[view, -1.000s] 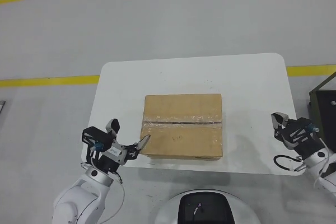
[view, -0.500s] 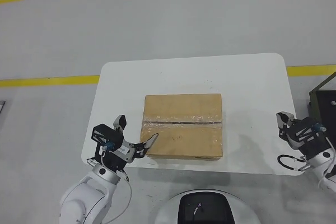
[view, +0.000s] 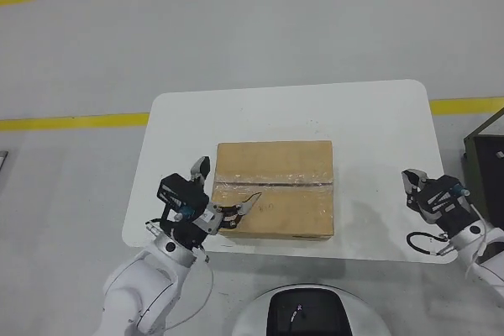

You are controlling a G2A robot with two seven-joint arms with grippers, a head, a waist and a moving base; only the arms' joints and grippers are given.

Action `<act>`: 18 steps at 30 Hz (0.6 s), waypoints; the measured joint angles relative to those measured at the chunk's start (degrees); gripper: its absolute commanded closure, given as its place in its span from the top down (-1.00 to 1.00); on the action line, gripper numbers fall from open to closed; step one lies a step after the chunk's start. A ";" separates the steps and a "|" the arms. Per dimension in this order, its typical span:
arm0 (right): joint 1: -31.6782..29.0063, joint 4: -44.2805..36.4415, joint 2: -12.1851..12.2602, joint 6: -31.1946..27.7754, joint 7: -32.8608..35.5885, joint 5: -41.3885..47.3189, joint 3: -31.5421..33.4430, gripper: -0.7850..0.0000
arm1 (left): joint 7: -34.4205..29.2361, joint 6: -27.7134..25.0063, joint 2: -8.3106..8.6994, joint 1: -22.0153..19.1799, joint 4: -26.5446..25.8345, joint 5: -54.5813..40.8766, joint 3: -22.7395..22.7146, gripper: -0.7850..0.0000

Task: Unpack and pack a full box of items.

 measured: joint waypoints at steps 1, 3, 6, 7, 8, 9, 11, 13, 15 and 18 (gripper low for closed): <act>0.07 0.00 -0.03 0.05 -0.02 0.12 -0.02 -1.00 | -0.76 -0.15 -0.16 -1.28 0.45 0.59 1.90 1.00; 0.13 -0.04 -0.10 0.18 -0.05 0.27 -0.03 -1.00 | -2.42 -0.73 -0.58 -4.30 1.82 2.24 6.40 1.00; 0.07 -0.17 -0.20 0.35 -0.05 0.35 0.02 -1.00 | -4.79 -1.32 -1.28 -8.37 4.76 4.72 12.47 1.00; 0.04 -0.19 -0.22 0.41 -0.07 0.35 0.05 -1.00 | -5.53 -1.48 -1.52 -9.54 5.80 5.10 14.14 1.00; -0.02 -0.20 -0.26 0.48 -0.11 0.41 0.11 -1.00 | -6.34 -1.73 -1.85 -11.10 7.13 5.34 16.15 1.00; -0.07 -0.22 -0.29 0.51 -0.12 0.46 0.17 -1.00 | -6.80 -1.91 -2.09 -12.28 8.09 5.54 17.47 1.00; -0.25 -0.33 -0.34 0.56 -0.12 0.53 0.32 -1.00 | -7.33 -2.06 -2.45 -14.24 9.62 5.85 19.42 1.00; -0.42 -0.42 -0.40 0.69 -0.18 0.62 0.46 -1.00 | -7.34 -2.05 -2.47 -14.29 9.71 5.86 19.51 1.00; -0.67 -0.47 -0.46 0.88 -0.25 0.74 0.65 -1.00 | -7.31 -2.04 -2.45 -14.16 9.63 5.85 19.39 1.00; -1.20 -0.48 -0.57 1.19 -0.27 1.09 0.94 -1.00 | -7.30 -2.03 -2.44 -14.15 9.62 5.85 19.38 1.00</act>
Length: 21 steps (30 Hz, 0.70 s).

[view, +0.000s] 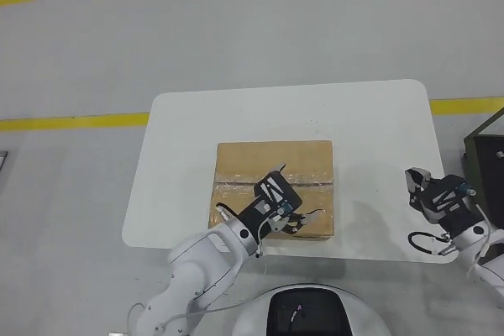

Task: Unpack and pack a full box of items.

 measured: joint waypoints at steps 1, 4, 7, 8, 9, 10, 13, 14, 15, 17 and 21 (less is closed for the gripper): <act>-0.15 0.03 -0.03 0.09 0.04 0.09 0.05 -1.00 | 0.00 0.00 0.00 0.00 0.00 0.00 0.00 1.00; -0.44 0.00 -0.14 0.20 0.25 0.39 0.02 -1.00 | 0.00 0.00 0.00 -0.01 0.00 0.00 0.00 1.00; -0.50 -0.32 -0.22 0.07 0.52 0.32 -0.09 -1.00 | 0.61 0.37 -0.01 0.65 0.90 -0.14 -0.03 1.00; -0.45 -0.49 -0.24 -0.05 0.65 0.08 -0.13 -1.00 | 1.03 0.32 -0.04 0.87 1.59 0.12 0.10 1.00; -0.38 -0.59 -0.25 -0.14 0.72 -0.10 -0.16 -1.00 | 1.40 0.19 -0.10 0.78 2.02 0.50 0.35 1.00; -0.30 -0.67 -0.26 -0.24 0.79 -0.27 -0.18 -1.00 | 1.81 0.06 -0.19 0.50 2.48 0.98 0.75 1.00; -0.12 -0.88 -0.31 -0.42 0.99 -0.71 -0.18 -1.00 | 1.78 -0.62 -0.70 -1.74 4.58 3.46 3.03 0.91; -0.11 -0.91 -0.33 -0.45 1.02 -0.79 -0.17 -1.00 | 0.77 -0.85 -0.99 -3.05 5.64 4.68 4.29 0.76; -0.12 -0.93 -0.35 -0.51 1.02 -0.83 -0.17 -1.00 | -0.09 -0.86 -1.26 -4.12 6.40 5.45 5.29 0.67; -0.19 -1.02 -0.40 -0.73 1.06 -0.87 -0.25 -1.00 | -2.01 -0.96 -1.97 -6.75 8.06 6.85 7.71 0.55; -0.60 -1.18 -0.50 -0.87 0.90 -0.85 -0.23 -1.00 | -6.70 -1.21 -3.19 -11.23 11.21 10.78 11.67 0.12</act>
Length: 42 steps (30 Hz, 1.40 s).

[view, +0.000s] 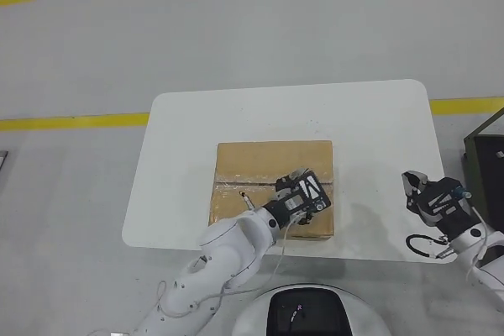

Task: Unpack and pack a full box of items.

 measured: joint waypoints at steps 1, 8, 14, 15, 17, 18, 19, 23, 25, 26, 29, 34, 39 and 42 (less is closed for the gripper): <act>-0.12 0.01 -0.02 -0.02 -0.10 0.00 0.04 -1.00 | -0.95 0.20 -0.27 -0.74 0.62 0.56 0.68 0.09; -1.05 0.06 -0.19 -0.27 -0.73 0.08 0.51 -1.00 | -6.78 1.60 -1.91 -3.97 3.24 4.59 4.00 0.00; -1.28 -0.04 -0.31 -0.52 -0.64 0.09 0.66 -1.00 | -8.65 0.49 -2.60 -4.81 3.56 8.22 5.13 -0.05; -1.28 -0.04 -0.33 -0.58 -0.62 0.07 0.65 -1.00 | -8.72 0.40 -2.68 -4.78 3.60 8.46 5.17 -0.14; -1.27 -0.08 -0.37 -0.73 -0.55 0.03 0.62 -1.00 | -9.07 0.04 -2.85 -4.73 3.54 9.42 5.29 -0.33; -1.26 -0.10 -0.39 -0.78 -0.52 -0.01 0.61 -1.00 | -9.10 0.04 -2.92 -4.65 3.48 9.71 5.28 -0.62; -1.24 -0.11 -0.40 -0.83 -0.49 -0.09 0.61 -1.00 | -9.01 0.14 -2.99 -4.51 3.39 9.83 5.18 -0.89; -1.15 -0.09 -0.49 -0.91 -0.36 -0.25 0.53 -1.00 | -7.50 2.06 -3.16 -3.20 2.69 9.06 3.55 -1.00; -1.11 -0.07 -0.52 -0.95 -0.25 -0.33 0.52 -1.00 | -6.73 2.85 -3.11 -2.46 2.22 8.53 2.31 -1.00; -1.08 -0.06 -0.54 -0.95 -0.20 -0.34 0.52 -1.00 | -6.26 3.37 -3.02 -1.88 1.80 8.32 1.37 -1.00; -0.94 0.01 -0.60 -0.95 -0.10 -0.45 0.52 -1.00 | -4.37 4.73 -2.68 -0.14 0.41 7.56 -1.68 -1.00; -0.71 0.09 -0.69 -1.08 0.03 -0.49 0.48 -1.00 | -2.20 6.26 -1.60 3.93 -3.74 7.21 -8.73 -1.00; -0.01 0.23 -0.79 -1.43 0.24 -0.59 -0.14 -1.00 | -1.68 6.60 -0.24 9.44 -9.39 7.45 -18.19 -1.00; 0.44 0.27 -0.85 -1.63 0.39 -0.76 -0.52 -1.00 | -0.88 6.43 0.45 12.39 -11.40 7.55 -24.11 -1.00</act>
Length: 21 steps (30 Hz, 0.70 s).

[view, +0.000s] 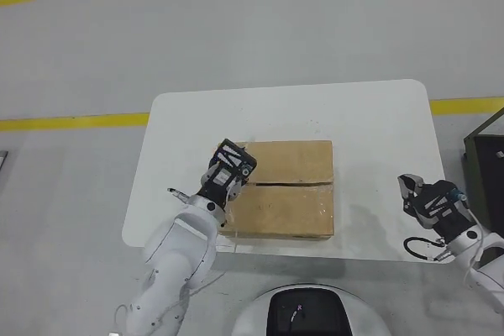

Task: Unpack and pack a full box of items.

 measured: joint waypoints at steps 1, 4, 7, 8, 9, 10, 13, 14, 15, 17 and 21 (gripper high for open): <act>0.13 0.03 -0.02 -0.05 0.04 -0.07 -0.09 -1.00 | 0.29 0.11 0.18 0.84 -0.38 -0.07 -1.76 -1.00; 0.44 0.15 -0.07 -0.16 0.11 -0.21 -0.29 -1.00 | 0.76 -0.34 0.74 3.11 -0.77 -0.58 -7.70 -1.00; 0.58 0.27 -0.11 -0.27 0.11 -0.29 -0.36 -1.00 | 0.62 -1.04 1.20 5.01 -1.26 -0.91 -13.06 -1.00; 0.62 0.34 -0.13 -0.31 0.11 -0.29 -0.38 -1.00 | 0.72 -1.37 1.36 5.69 -1.41 -1.00 -14.90 -1.00; 0.65 0.38 -0.14 -0.35 0.14 -0.28 -0.39 -1.00 | 0.91 -1.63 1.47 6.16 -1.45 -1.02 -16.19 -1.00; 0.68 0.41 -0.16 -0.37 0.16 -0.28 -0.39 -1.00 | 1.12 -1.91 1.58 6.61 -1.39 -1.11 -17.42 -1.00; 0.72 0.51 -0.21 -0.41 0.17 -0.29 -0.40 -1.00 | 1.60 -1.81 1.84 7.86 -0.08 -2.28 -21.50 -1.00; 0.71 0.54 -0.23 -0.36 0.15 -0.29 -0.40 -1.00 | 1.93 -1.77 1.93 8.25 0.60 -2.76 -22.94 -1.00; 0.69 0.55 -0.25 -0.32 0.13 -0.31 -0.41 -1.00 | 2.25 -1.76 1.99 8.52 1.14 -3.15 -23.92 -1.00; 0.57 0.58 -0.29 -0.24 0.12 -0.31 -0.42 -1.00 | 2.89 -1.91 2.13 9.09 2.43 -3.85 -25.89 -1.00; 0.25 0.55 -0.36 -0.06 0.11 -0.40 -0.35 -1.00 | 4.01 -1.46 2.30 9.88 4.42 -5.85 -28.86 -1.00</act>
